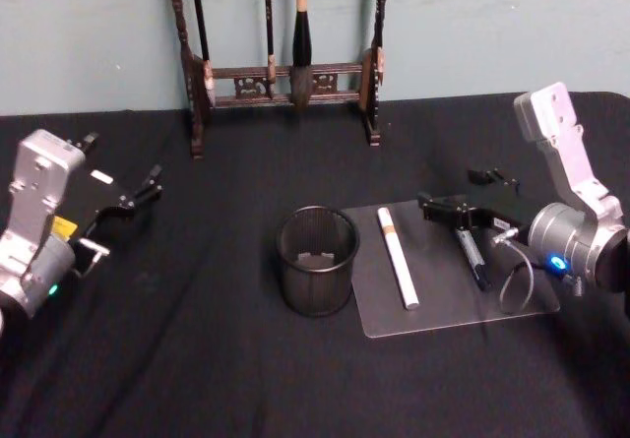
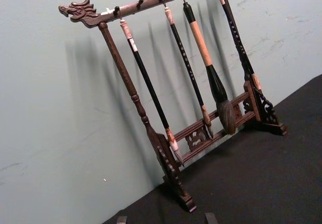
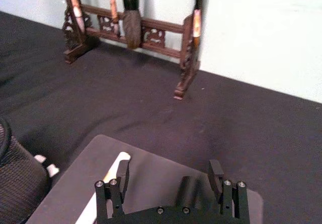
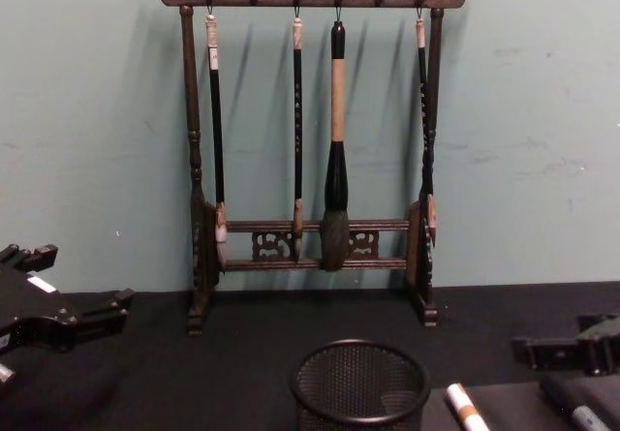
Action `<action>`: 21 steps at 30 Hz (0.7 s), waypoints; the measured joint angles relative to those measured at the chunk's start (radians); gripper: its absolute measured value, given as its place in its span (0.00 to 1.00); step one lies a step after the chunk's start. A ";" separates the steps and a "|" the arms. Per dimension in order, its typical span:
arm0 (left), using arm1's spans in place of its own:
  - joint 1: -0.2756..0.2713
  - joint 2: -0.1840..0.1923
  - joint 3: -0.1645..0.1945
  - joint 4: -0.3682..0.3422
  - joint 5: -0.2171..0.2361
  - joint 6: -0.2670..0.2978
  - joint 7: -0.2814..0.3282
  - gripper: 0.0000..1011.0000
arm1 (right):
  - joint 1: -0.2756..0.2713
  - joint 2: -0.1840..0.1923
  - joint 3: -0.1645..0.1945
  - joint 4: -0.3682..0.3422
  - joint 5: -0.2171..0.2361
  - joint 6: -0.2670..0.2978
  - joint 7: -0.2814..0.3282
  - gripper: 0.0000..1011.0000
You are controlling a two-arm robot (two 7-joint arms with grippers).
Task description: Pick up the water-based marker from the table and place it into the pen holder.
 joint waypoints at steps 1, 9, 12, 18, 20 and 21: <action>0.000 0.000 0.000 0.000 0.000 0.000 0.000 0.99 | 0.002 -0.002 -0.001 0.002 -0.001 0.004 0.004 0.99; 0.000 0.000 0.000 0.000 0.000 0.000 0.000 0.99 | 0.025 -0.025 -0.021 0.024 -0.020 0.046 0.041 0.99; 0.000 0.000 0.000 0.000 0.000 0.000 0.000 0.99 | 0.030 -0.030 -0.027 0.028 -0.031 0.052 0.049 0.99; 0.000 0.000 0.000 0.000 0.000 0.000 0.000 0.99 | 0.040 -0.039 -0.039 0.034 -0.057 0.068 0.065 0.99; 0.000 0.000 0.000 0.000 0.000 0.000 0.000 0.99 | 0.043 -0.042 -0.043 0.037 -0.064 0.072 0.069 0.99; 0.000 0.000 0.000 0.000 0.000 0.000 0.000 0.99 | 0.046 -0.045 -0.048 0.038 -0.072 0.077 0.072 0.99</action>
